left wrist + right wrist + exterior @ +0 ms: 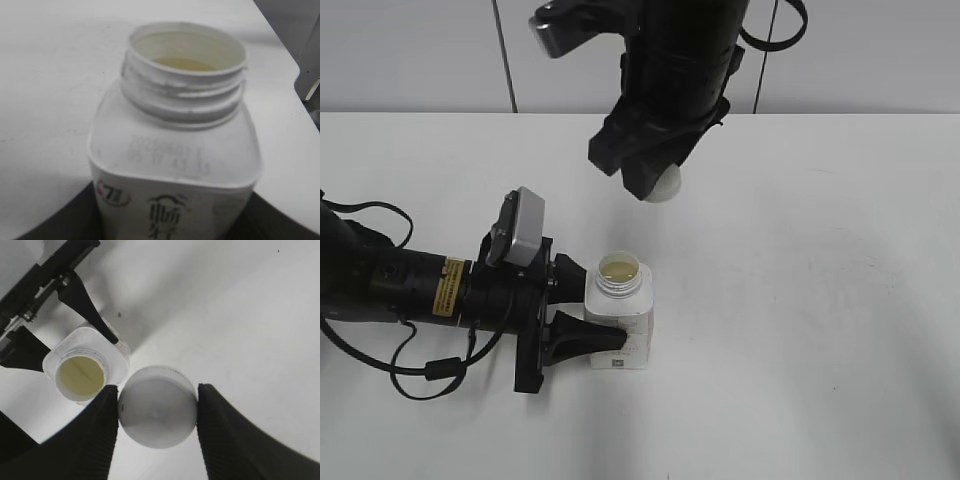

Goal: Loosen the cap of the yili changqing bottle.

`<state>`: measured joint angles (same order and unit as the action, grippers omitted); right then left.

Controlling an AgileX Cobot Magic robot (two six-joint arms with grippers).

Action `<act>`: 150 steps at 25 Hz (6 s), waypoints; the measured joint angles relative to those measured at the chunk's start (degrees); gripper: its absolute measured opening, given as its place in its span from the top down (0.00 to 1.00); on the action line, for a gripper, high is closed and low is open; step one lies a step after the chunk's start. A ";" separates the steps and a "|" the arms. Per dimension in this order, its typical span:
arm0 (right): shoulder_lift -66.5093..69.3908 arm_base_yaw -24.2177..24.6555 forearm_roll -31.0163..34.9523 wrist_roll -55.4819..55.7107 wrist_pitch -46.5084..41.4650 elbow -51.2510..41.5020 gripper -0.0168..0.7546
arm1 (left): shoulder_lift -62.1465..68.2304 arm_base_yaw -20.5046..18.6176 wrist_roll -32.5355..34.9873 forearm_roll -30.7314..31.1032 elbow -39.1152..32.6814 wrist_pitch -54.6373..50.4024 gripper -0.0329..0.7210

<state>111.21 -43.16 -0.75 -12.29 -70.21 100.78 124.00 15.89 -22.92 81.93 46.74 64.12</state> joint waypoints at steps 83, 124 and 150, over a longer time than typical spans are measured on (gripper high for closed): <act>7.50 23.90 13.89 2.43 9.43 -8.18 0.22 | -6.85 -13.41 -10.05 6.53 0.00 -10.07 0.18; 7.50 26.49 2.76 3.77 0.58 10.84 0.22 | -28.52 -13.48 15.56 -63.19 11.98 -100.38 0.21; -19.88 34.73 1.16 7.35 0.43 -7.30 0.22 | -40.70 -13.48 25.36 -75.06 26.37 -133.03 0.21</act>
<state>91.33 -8.43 0.41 -4.94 -69.78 93.49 83.30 2.41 2.44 6.87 73.12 -68.91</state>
